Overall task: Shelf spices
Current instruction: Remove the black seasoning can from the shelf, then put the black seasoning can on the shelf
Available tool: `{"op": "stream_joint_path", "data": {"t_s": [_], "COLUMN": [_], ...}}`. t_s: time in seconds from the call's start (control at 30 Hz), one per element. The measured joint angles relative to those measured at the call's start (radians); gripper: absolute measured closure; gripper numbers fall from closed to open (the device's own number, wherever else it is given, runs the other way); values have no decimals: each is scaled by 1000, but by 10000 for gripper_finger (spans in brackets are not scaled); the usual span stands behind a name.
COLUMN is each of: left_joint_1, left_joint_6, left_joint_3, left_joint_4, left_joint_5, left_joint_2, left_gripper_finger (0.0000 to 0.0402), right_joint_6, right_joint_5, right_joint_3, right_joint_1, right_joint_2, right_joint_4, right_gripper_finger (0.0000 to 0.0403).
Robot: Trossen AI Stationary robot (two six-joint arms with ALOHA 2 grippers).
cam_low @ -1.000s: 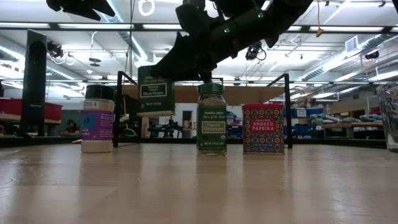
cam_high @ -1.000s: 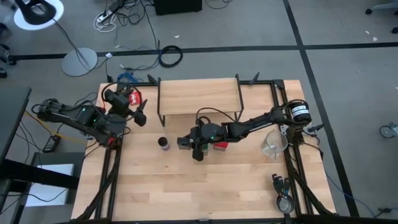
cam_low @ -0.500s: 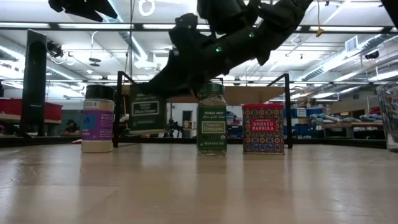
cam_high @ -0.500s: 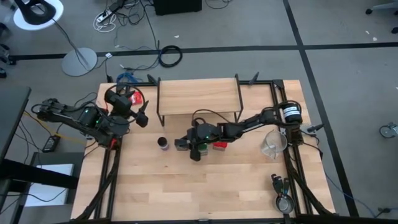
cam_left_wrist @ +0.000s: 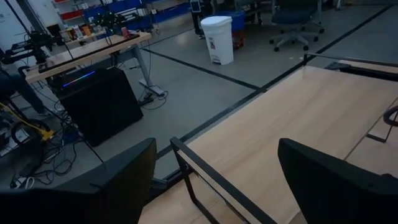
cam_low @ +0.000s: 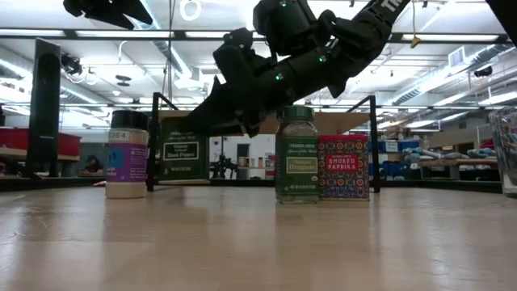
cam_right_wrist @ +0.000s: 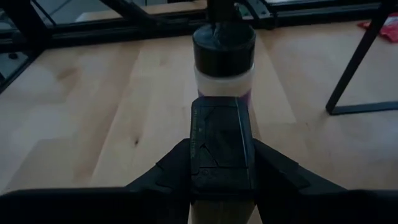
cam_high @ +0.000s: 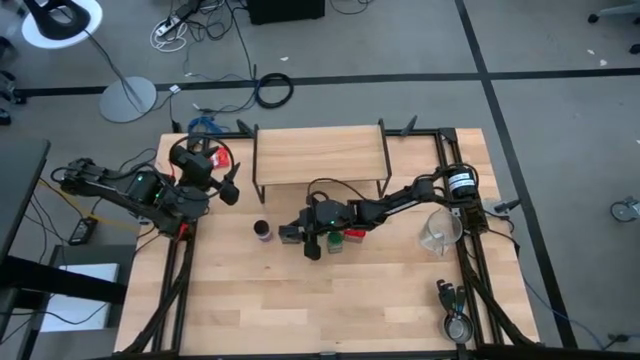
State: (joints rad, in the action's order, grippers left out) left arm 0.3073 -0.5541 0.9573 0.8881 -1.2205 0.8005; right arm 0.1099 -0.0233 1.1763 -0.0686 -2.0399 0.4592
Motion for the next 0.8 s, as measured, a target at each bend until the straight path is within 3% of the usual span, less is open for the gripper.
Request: {"op": "stream_joint_path", "data": {"t_s": [0.17, 0.27, 0.8], "left_joint_1": [0, 0, 0], "left_joint_6": [0, 0, -1], "left_joint_3": [0, 0, 0], "left_joint_4": [-1, 0, 1], "left_joint_5": [1, 3, 37], "left_joint_2": [0, 0, 0], "left_gripper_finger": [60, 60, 60], "right_joint_6": [0, 0, -60], "right_joint_5": [0, 0, -1], "right_joint_3": [0, 0, 0], "right_joint_1": [-3, -2, -15], "right_joint_2": [1, 1, 25], "right_joint_4": [22, 29, 142], "right_gripper_finger": [162, 128, 155]}}
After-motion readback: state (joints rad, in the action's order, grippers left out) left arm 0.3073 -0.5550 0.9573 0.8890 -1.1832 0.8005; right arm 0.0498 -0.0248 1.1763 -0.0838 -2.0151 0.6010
